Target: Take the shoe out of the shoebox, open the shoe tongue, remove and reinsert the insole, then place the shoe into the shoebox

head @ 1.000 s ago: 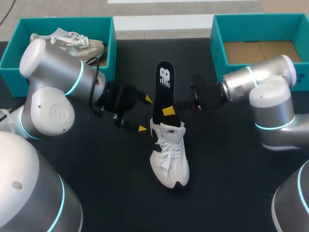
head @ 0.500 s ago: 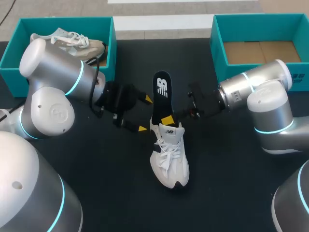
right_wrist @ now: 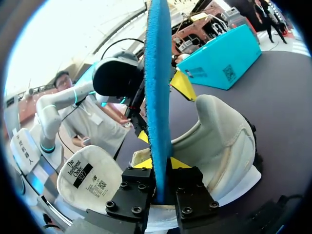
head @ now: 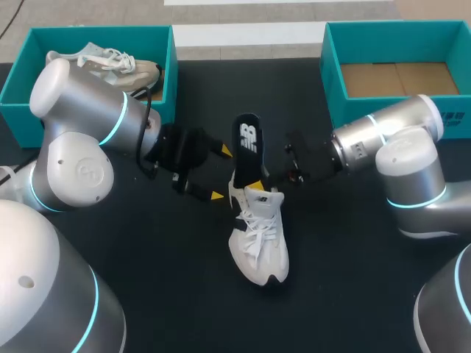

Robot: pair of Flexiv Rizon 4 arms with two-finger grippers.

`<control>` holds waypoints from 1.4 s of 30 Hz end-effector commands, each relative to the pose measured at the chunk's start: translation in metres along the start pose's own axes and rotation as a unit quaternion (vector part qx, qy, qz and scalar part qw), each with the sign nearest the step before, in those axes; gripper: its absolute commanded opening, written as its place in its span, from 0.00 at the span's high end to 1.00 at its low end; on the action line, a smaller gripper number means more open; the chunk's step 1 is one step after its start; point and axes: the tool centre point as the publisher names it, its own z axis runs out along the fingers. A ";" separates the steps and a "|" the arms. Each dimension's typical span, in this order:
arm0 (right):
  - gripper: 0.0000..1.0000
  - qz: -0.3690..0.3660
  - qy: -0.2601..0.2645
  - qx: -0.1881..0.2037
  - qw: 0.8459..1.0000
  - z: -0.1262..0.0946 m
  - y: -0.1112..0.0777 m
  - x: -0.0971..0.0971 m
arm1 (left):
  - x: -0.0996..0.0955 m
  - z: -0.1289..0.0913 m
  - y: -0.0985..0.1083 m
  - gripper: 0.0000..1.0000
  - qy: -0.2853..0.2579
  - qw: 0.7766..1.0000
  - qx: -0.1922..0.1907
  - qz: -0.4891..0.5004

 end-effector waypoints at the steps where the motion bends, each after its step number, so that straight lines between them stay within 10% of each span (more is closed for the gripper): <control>1: 0.78 -0.001 -0.003 -0.001 1.000 0.003 -0.001 -0.001 | 0.000 0.001 -0.001 0.00 0.000 1.000 -0.002 0.000; 42: 0.76 -0.039 -0.016 0.015 0.999 -0.013 0.037 -0.008 | 0.000 0.001 -0.001 0.00 0.000 1.000 -0.002 0.000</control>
